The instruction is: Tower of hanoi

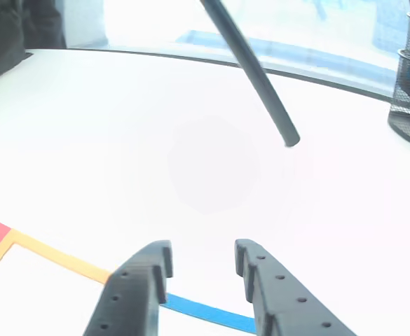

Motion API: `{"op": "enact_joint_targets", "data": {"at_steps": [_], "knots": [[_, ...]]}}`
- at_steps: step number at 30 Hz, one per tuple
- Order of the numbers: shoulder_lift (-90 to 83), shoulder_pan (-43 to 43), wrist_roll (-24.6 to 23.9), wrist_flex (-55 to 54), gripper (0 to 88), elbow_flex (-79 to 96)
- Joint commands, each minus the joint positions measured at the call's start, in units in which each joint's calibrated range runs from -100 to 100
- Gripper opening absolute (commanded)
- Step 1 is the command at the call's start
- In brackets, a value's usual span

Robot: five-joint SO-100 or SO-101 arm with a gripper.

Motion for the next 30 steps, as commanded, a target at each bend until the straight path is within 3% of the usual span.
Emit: {"op": "enact_joint_targets", "data": {"at_steps": [1, 5, 17, 23, 30], "knots": [[-12.1, 5.4, 2.1, 31.4, 0.2, -11.7], [-19.6, 13.4, 6.8, 50.9, 0.2, -16.9], [-30.3, 38.8, 6.8, 99.2, 0.2, -46.9], [-33.0, 51.5, 6.8, 107.2, 5.3, -55.3], [-36.9, 65.1, 6.8, 109.8, 10.6, -53.0]]}}
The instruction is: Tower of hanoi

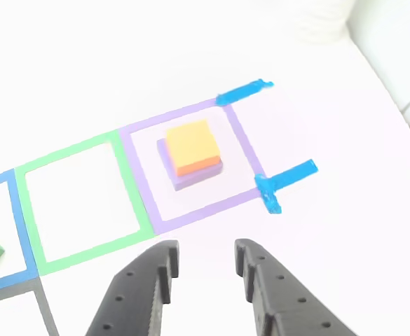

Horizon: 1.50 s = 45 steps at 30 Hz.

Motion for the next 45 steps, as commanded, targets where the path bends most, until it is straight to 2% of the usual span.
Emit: {"op": "enact_joint_targets", "data": {"at_steps": [1, 3, 8, 15, 19, 27, 34, 45], "knots": [[-2.0, 6.0, 0.0, 0.6, 15.3, 2.1], [-1.9, 6.5, 0.0, -1.8, 20.5, 5.0], [-2.1, 6.0, 0.0, -15.2, 24.8, 17.0], [4.8, 8.4, 0.0, -51.5, 35.8, 38.1], [12.5, 10.5, 0.0, -68.9, 37.9, 43.6], [20.0, 14.9, 0.0, -85.7, 38.7, 49.6], [26.9, 12.6, 0.0, -106.8, 40.7, 60.8], [42.0, 11.3, 0.0, -128.1, 43.1, 65.0]]}}
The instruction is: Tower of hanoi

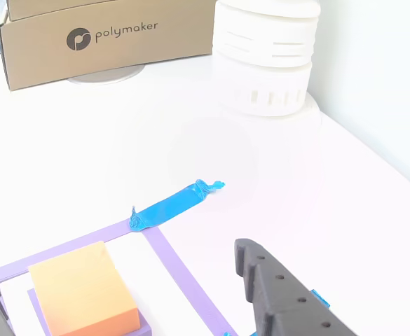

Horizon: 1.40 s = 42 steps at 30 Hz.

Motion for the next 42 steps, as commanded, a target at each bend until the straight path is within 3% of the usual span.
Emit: {"op": "enact_joint_targets", "data": {"at_steps": [1, 16, 42], "knots": [[4.8, -0.4, 0.0, -8.4, 43.1, -0.4], [20.4, 0.4, 0.0, -24.0, 42.8, -0.5], [35.5, -6.0, 0.0, -30.2, 41.3, -11.4]]}}
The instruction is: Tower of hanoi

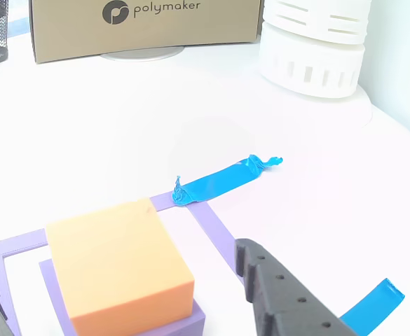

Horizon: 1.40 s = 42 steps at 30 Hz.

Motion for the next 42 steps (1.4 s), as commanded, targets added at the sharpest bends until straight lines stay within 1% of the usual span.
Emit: {"op": "enact_joint_targets", "data": {"at_steps": [1, 12, 19, 29, 33, 42], "knots": [[0.4, -0.8, 0.0, -1.4, 41.0, -2.8], [1.6, -2.3, 0.0, -1.1, 38.0, -4.4], [1.6, -2.5, 0.0, -0.6, 33.0, -4.0], [1.9, -3.4, 0.0, -0.4, 28.8, -4.0], [2.2, -3.6, 0.0, -0.2, 25.0, -4.0], [2.7, -4.1, 0.0, -0.1, 23.0, -4.0]]}}
